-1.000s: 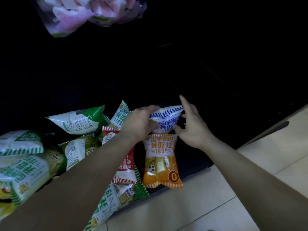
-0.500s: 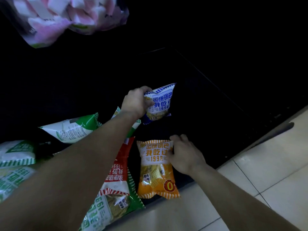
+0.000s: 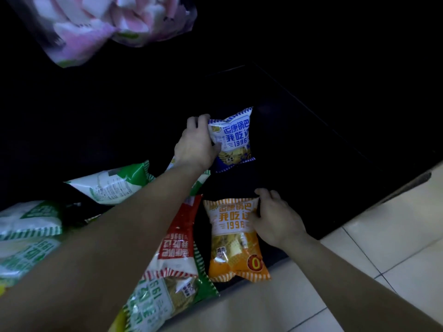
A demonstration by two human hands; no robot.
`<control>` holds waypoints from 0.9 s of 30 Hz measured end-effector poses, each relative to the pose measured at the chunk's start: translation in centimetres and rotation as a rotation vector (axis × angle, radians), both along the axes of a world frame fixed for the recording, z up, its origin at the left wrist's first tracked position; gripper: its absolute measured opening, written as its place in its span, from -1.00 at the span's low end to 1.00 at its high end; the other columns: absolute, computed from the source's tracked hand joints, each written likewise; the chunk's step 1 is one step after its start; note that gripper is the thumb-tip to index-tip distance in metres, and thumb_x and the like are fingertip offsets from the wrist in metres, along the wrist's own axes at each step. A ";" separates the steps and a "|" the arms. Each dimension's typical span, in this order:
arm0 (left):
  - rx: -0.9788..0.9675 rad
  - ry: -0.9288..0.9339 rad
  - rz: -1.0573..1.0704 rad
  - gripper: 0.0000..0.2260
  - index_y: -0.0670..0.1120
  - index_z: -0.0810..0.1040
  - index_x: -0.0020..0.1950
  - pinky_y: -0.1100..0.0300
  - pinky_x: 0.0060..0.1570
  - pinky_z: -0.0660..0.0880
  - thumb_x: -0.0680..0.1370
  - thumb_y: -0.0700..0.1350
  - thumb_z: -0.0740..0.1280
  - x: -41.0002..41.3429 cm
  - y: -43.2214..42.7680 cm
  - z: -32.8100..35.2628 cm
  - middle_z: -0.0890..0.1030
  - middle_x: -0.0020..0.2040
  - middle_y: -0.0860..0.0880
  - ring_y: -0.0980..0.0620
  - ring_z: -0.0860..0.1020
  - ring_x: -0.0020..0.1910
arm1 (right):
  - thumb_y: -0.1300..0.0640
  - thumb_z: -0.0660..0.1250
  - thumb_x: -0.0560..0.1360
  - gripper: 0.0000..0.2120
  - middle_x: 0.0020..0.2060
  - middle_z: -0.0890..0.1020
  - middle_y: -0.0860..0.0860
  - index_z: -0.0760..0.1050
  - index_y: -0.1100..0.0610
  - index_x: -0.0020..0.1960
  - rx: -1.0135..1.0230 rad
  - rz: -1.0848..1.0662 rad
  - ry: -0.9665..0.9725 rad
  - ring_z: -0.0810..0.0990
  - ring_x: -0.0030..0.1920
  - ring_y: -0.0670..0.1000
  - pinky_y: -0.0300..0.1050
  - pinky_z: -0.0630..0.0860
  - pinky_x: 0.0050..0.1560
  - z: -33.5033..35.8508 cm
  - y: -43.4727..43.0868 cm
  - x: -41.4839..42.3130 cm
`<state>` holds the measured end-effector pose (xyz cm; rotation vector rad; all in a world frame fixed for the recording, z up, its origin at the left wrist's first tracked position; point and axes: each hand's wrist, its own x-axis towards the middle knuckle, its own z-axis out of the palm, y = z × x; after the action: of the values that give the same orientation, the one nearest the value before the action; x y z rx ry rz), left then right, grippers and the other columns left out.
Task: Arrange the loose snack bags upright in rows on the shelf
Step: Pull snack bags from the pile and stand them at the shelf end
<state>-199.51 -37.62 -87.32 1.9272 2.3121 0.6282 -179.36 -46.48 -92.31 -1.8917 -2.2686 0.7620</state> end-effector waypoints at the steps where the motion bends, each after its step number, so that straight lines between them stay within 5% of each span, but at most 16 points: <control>1: -0.040 -0.014 -0.054 -0.39 0.01 0.25 0.50 -0.03 0.01 0.52 0.52 0.04 0.41 -0.7 -1.5 0.7 0.35 0.40 -0.10 -0.17 0.47 0.27 | -0.08 0.21 0.58 -0.42 0.37 0.37 0.06 0.15 0.02 0.54 0.002 0.005 0.000 0.45 0.32 0.10 0.02 0.51 0.18 0.3 -0.3 0.0; 5: -0.236 0.004 -0.217 -0.41 0.03 0.31 0.48 0.01 0.22 0.47 0.50 0.09 0.41 -3.2 -8.8 2.9 0.38 0.40 -0.03 -0.07 0.44 0.32 | -0.17 0.23 0.56 -0.42 0.33 0.42 0.10 0.21 0.05 0.48 -0.032 0.034 -0.048 0.48 0.28 0.16 0.06 0.52 0.15 1.8 -2.0 0.2; 11: -0.252 -0.047 -0.219 -0.61 0.08 0.43 0.37 0.06 0.07 0.52 0.55 0.07 0.33 -3.9 -17.9 3.9 0.43 0.32 0.05 -0.02 0.50 0.21 | -0.33 0.21 0.51 -0.36 0.22 0.50 0.14 0.27 0.14 0.34 -0.208 0.040 -0.243 0.55 0.18 0.18 -0.01 0.48 -0.02 2.7 -5.6 -0.2; 17: -0.246 0.248 -0.431 -0.52 0.01 0.35 0.45 -0.01 0.19 0.48 0.54 0.09 0.27 -3.3 -20.7 2.1 0.40 0.38 0.00 -0.07 0.46 0.28 | -0.18 0.27 0.58 -0.47 0.20 0.57 0.15 0.31 0.21 0.33 -0.403 -0.081 0.075 0.58 0.16 0.16 -0.04 0.51 0.04 0.3 -6.7 -0.7; 24: -0.218 0.107 -0.350 -0.54 -0.01 0.37 0.44 0.04 0.19 0.47 0.55 0.04 0.31 -4.3 -19.9 1.9 0.45 0.35 -0.01 -0.07 0.46 0.28 | -0.04 0.43 0.50 -0.42 0.19 0.61 0.04 0.28 0.06 0.42 -0.164 -0.005 0.094 0.58 0.19 0.11 0.02 0.51 0.16 1.1 -6.8 0.6; 27: -0.254 -0.011 -0.265 -0.38 0.00 0.28 0.50 0.06 0.28 0.40 0.51 0.15 0.38 -4.4 -18.9 2.1 0.41 0.41 -0.02 -0.05 0.38 0.38 | -0.02 0.48 0.46 -0.35 0.26 0.56 0.02 0.26 0.00 0.45 -0.025 0.003 0.077 0.53 0.26 0.12 0.00 0.46 0.16 2.5 -6.8 2.1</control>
<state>-203.88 -56.52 -85.18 2.0465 1.9674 0.3020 -177.28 -53.25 -89.78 -1.8362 -2.2270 0.8524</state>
